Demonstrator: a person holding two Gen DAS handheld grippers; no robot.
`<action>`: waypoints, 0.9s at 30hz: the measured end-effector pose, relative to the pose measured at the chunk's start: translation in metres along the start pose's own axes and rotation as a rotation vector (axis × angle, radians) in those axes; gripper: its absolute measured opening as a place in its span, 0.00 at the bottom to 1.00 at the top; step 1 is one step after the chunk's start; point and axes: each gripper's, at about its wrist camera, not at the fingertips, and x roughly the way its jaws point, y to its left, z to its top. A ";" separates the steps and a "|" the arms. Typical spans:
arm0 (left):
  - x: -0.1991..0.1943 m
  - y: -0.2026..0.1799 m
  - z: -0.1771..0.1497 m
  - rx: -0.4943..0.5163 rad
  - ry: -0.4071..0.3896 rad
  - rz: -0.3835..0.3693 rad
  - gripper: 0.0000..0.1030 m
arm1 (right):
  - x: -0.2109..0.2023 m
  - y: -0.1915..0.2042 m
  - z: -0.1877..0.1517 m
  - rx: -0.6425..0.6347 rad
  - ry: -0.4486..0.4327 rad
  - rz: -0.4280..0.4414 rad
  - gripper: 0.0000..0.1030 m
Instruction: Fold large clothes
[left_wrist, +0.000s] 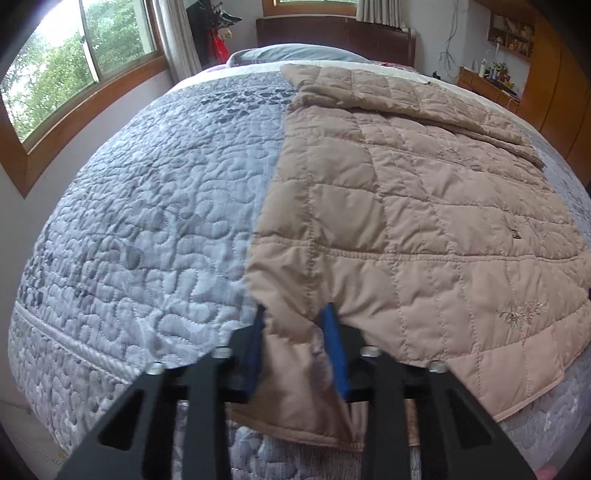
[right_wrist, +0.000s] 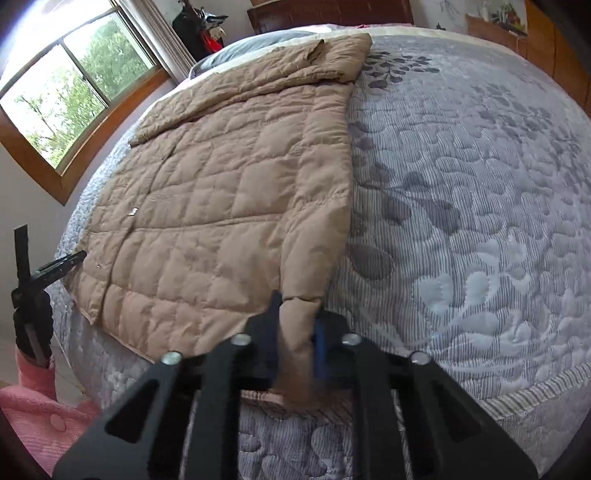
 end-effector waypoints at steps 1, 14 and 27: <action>-0.002 0.001 0.000 -0.003 -0.002 -0.004 0.18 | -0.002 0.000 0.000 0.003 -0.006 0.007 0.09; -0.061 0.008 -0.017 -0.022 -0.118 -0.061 0.06 | -0.047 0.010 -0.015 -0.042 -0.093 0.047 0.08; -0.039 0.008 -0.051 -0.013 -0.052 -0.041 0.06 | -0.028 -0.005 -0.030 0.020 -0.025 0.047 0.07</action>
